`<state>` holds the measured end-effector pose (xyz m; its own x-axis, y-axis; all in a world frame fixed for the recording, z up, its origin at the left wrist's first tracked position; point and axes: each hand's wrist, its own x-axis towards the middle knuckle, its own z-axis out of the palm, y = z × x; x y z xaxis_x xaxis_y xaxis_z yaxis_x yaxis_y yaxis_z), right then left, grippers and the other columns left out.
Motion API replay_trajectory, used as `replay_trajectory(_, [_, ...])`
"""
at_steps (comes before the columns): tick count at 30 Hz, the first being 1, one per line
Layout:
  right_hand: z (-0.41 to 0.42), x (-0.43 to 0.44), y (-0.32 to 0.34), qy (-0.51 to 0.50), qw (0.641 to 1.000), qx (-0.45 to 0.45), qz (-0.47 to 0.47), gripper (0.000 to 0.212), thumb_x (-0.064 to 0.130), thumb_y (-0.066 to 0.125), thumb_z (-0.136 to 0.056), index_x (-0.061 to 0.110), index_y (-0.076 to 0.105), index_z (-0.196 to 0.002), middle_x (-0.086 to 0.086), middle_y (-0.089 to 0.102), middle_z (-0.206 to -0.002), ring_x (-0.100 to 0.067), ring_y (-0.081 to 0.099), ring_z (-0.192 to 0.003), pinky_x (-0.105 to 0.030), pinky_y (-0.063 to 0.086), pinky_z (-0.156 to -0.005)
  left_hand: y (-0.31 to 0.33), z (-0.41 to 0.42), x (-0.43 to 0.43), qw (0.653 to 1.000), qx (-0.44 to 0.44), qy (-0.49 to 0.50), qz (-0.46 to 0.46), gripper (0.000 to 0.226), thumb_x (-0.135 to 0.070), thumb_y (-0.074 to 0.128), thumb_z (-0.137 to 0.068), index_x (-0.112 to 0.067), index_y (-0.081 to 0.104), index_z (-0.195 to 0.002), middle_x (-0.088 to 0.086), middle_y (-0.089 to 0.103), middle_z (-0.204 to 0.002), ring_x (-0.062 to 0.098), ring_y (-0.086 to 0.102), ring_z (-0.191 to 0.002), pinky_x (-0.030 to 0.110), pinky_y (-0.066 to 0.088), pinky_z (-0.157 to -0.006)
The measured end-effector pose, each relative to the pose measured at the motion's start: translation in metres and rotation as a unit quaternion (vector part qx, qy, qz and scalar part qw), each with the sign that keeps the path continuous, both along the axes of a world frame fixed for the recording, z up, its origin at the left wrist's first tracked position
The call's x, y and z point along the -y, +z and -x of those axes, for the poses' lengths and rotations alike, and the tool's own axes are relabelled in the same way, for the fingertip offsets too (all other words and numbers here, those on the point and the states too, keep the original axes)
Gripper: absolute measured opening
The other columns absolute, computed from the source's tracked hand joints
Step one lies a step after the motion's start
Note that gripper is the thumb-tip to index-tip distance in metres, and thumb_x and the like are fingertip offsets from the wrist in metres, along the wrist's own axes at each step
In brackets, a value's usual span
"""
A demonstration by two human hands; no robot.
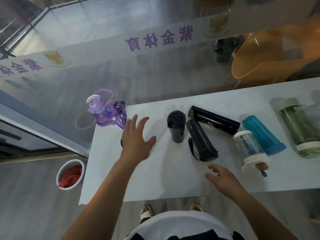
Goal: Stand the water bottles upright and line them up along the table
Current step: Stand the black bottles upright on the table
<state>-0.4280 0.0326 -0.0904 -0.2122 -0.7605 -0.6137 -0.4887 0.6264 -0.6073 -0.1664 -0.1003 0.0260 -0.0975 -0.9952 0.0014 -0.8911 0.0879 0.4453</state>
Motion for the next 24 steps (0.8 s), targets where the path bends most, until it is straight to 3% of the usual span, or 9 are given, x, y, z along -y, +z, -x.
replay_trajectory(2, [0.008, 0.007, 0.007, -0.015, 0.999, -0.02, 0.038, 0.054, 0.039, 0.066, -0.085, 0.023, 0.049, -0.134, -0.008, 0.051, -0.138, -0.025, 0.051, -0.122, -0.041, 0.044, -0.098, -0.018, 0.009, -0.024, 0.995, -0.082, 0.004, 0.065, 0.063, -0.027, 0.07, -0.086, -0.024, 0.043, -0.143, 0.005, 0.02, -0.161, 0.026, 0.017, -0.148, 0.044, 0.019, -0.117])
replay_trajectory(4, [0.011, 0.017, 0.012, -0.042, 0.995, -0.036, 0.086, 0.065, 0.033, 0.072, -0.082, 0.02, 0.042, -0.139, -0.009, 0.045, -0.143, -0.027, 0.047, -0.125, -0.04, 0.041, -0.1, -0.042, 0.015, -0.048, 0.991, -0.11, 0.002, 0.07, 0.063, -0.025, 0.07, -0.087, -0.023, 0.043, -0.143, 0.003, 0.019, -0.161, 0.024, 0.017, -0.149, 0.044, 0.02, -0.117])
replay_trajectory(9, [0.007, 0.04, -0.001, -0.052, 0.987, -0.08, 0.132, 0.098, 0.044, 0.079, -0.07, 0.026, 0.021, -0.147, -0.007, 0.028, -0.15, -0.029, 0.037, -0.134, -0.048, 0.041, -0.106, -0.094, 0.011, -0.098, 0.997, -0.053, -0.046, -0.005, 0.067, -0.036, 0.061, -0.092, -0.04, 0.025, -0.149, -0.011, 0.008, -0.163, 0.016, 0.011, -0.151, 0.042, 0.021, -0.119])
replay_trajectory(14, [-0.003, 0.057, -0.015, -0.059, 0.988, -0.081, 0.12, 0.094, 0.043, 0.078, -0.069, 0.027, 0.023, -0.143, -0.008, 0.036, -0.139, -0.028, 0.049, -0.119, -0.049, 0.05, -0.094, -0.131, -0.004, -0.117, 0.984, 0.033, -0.054, -0.165, 0.078, -0.053, 0.054, -0.091, -0.044, 0.005, -0.152, -0.011, -0.012, -0.163, 0.019, -0.009, -0.151, 0.046, 0.01, -0.122])
replay_trajectory(24, [-0.015, 0.055, -0.008, -0.097, 0.986, -0.086, 0.101, 0.073, 0.033, 0.079, -0.065, 0.025, 0.042, -0.127, -0.004, 0.047, -0.112, -0.028, 0.058, -0.096, -0.043, 0.056, -0.078, -0.154, -0.033, -0.113, 0.967, 0.073, -0.037, -0.241, 0.083, -0.054, 0.055, -0.09, -0.034, 0.006, -0.154, -0.001, -0.004, -0.165, 0.03, 0.0, -0.151, 0.049, 0.013, -0.121])
